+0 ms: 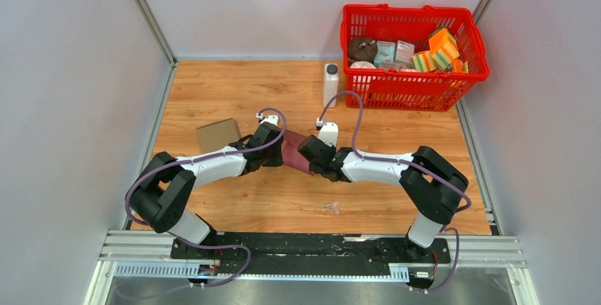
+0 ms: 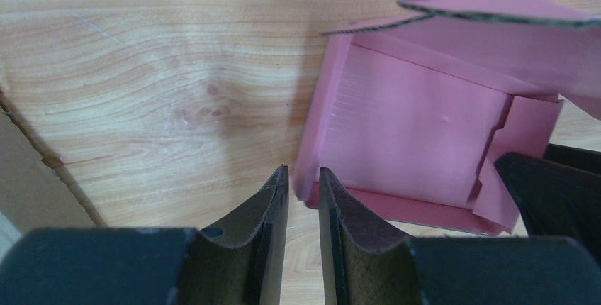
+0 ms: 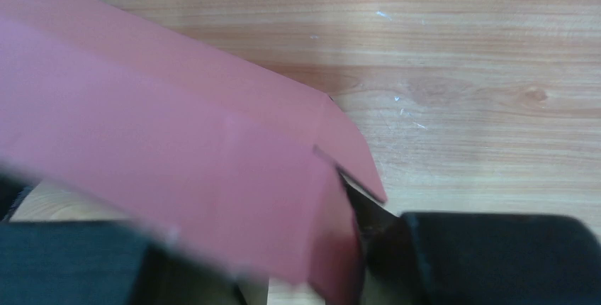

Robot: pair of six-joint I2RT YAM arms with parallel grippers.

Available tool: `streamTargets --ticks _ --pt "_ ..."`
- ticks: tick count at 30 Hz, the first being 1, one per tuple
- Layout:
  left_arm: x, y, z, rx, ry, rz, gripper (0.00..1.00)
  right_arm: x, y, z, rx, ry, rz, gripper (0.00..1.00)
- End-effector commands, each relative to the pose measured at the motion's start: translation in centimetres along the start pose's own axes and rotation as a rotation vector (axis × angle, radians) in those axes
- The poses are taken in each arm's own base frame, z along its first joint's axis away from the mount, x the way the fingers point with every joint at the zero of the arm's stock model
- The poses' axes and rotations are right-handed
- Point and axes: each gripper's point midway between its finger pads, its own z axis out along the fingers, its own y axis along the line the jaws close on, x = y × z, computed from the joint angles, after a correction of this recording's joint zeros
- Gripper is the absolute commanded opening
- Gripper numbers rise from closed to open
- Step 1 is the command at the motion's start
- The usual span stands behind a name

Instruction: Fold the paper box

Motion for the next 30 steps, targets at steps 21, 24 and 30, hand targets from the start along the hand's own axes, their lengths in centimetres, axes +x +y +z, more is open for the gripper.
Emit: streamTargets --ticks 21,24,30 --pt "-0.2 1.0 -2.4 -0.001 -0.095 -0.084 0.38 1.0 0.7 1.9 0.075 0.055 -0.273 0.12" --pt "0.0 1.2 -3.2 0.015 -0.108 -0.099 0.43 -1.1 2.6 0.1 -0.043 0.03 -0.254 0.25" --pt "-0.2 1.5 -5.0 0.026 -0.129 -0.1 0.49 -3.0 3.7 -2.5 -0.152 0.031 -0.226 0.38"
